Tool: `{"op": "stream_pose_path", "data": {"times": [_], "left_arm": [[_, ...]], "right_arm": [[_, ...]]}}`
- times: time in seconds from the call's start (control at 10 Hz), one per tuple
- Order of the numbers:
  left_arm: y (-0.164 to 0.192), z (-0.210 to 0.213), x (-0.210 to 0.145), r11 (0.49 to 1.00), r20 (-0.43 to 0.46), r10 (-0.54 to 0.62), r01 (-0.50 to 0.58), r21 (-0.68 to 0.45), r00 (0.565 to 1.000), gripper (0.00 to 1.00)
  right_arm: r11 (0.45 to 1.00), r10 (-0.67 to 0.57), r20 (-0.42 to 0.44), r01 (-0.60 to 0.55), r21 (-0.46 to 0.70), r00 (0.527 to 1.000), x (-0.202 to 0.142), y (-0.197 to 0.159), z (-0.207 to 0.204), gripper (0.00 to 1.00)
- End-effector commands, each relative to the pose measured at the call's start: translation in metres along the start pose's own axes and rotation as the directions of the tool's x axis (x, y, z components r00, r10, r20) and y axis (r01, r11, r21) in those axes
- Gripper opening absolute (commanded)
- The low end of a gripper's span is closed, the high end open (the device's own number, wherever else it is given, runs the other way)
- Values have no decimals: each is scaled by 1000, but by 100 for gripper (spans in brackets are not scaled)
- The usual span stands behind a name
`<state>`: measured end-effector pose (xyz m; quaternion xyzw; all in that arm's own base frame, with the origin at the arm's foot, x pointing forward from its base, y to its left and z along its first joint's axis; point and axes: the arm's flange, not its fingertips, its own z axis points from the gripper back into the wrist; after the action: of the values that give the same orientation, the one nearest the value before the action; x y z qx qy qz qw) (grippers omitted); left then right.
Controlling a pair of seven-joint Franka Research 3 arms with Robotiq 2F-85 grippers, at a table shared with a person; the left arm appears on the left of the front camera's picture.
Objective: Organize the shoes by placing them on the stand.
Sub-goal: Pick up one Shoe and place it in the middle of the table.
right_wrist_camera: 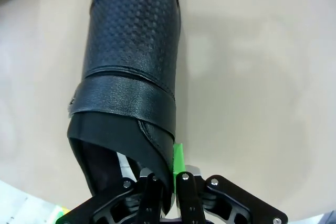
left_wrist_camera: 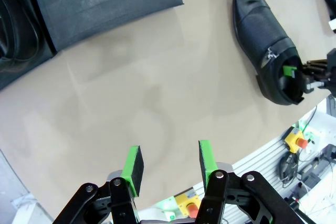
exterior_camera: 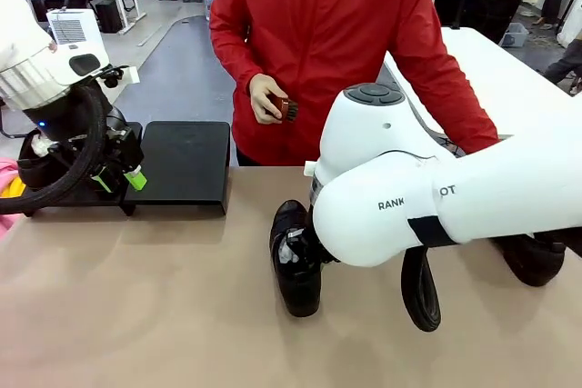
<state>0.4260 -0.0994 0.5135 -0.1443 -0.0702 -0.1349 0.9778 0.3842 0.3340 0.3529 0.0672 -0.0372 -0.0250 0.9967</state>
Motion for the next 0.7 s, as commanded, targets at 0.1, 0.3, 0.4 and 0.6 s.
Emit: {"op": "stream_pose_path", "data": {"times": [0.1,0.3,0.4,0.6], "left_arm": [[1,1,-1,1000,10,-3,3,-18,1000,57],[1,1,-1,1000,10,-3,3,-18,1000,57],[1,1,-1,1000,10,-3,3,-18,1000,57],[1,1,-1,1000,10,-3,3,-18,1000,57]], "right_arm": [[995,-97,17,96,32,995,12,8,-7,0],[994,-107,-2,107,33,994,13,3,-12,29],[994,-107,-2,107,18,994,15,-1,-15,48],[994,-109,-3,109,28,994,16,-8,-9,84]]}}
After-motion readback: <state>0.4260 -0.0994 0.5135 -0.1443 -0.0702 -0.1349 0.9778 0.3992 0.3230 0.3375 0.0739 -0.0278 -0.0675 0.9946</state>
